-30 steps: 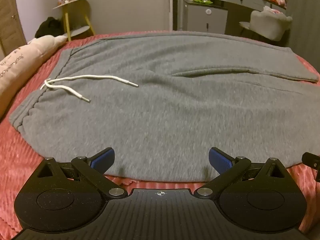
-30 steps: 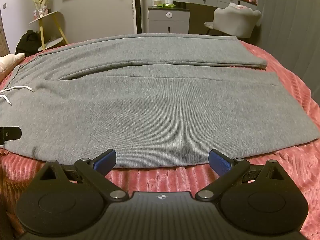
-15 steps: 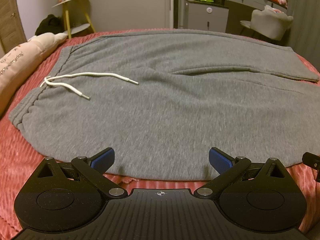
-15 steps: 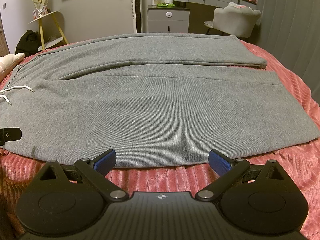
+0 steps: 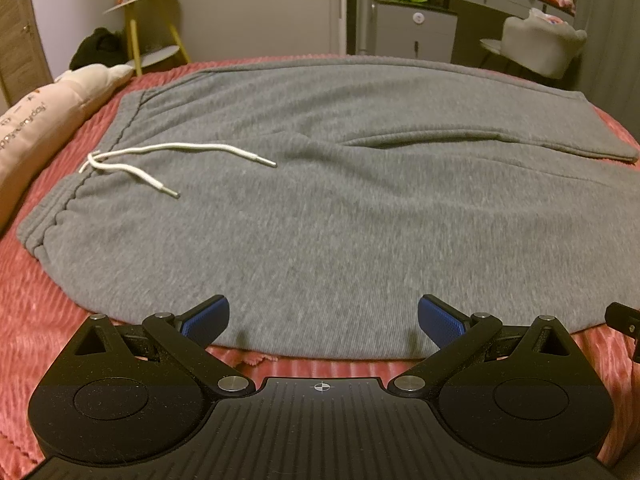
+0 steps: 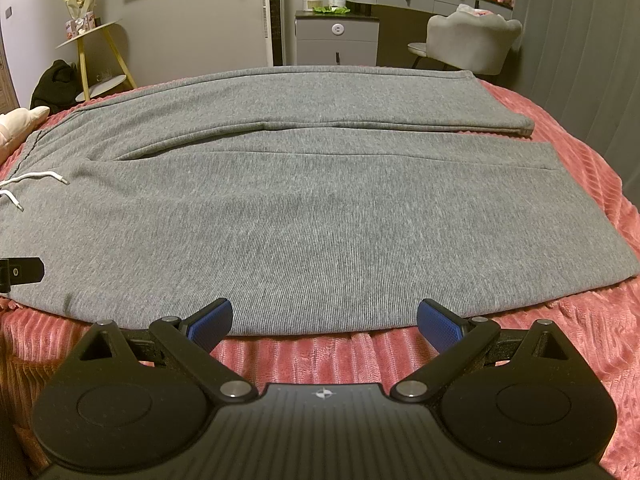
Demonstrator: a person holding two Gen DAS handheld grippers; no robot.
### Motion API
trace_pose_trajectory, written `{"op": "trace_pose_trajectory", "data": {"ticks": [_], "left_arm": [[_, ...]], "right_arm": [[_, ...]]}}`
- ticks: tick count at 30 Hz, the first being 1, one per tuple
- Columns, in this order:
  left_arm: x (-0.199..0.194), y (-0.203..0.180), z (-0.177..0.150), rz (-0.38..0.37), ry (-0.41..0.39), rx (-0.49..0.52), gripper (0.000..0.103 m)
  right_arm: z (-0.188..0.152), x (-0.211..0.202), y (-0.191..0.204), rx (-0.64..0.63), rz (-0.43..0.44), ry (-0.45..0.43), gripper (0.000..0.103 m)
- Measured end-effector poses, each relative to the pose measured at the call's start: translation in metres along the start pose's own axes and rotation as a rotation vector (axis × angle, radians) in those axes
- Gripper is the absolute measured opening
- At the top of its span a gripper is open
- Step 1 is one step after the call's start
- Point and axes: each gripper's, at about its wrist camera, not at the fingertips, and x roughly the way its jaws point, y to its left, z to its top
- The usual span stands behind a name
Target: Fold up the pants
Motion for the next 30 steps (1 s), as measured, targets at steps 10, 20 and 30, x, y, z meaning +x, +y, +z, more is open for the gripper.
{"op": "trace_pose_trajectory", "data": {"ticks": [10, 20, 30], "left_arm": [[0.0009, -0.0011, -0.0008, 0.001, 0.006, 0.004, 0.103], [0.0009, -0.0020, -0.0021, 0.002, 0.012, 0.008, 0.103], [0.0010, -0.0020, -0.0018, 0.003, 0.013, 0.008, 0.103]], "right_arm": [[0.0002, 0.0003, -0.0004, 0.001, 0.000, 0.001, 0.099], [0.0002, 0.0004, -0.0007, 0.002, 0.001, 0.001, 0.099], [0.0003, 0.0002, -0.0009, 0.003, 0.002, 0.001, 0.099]]}}
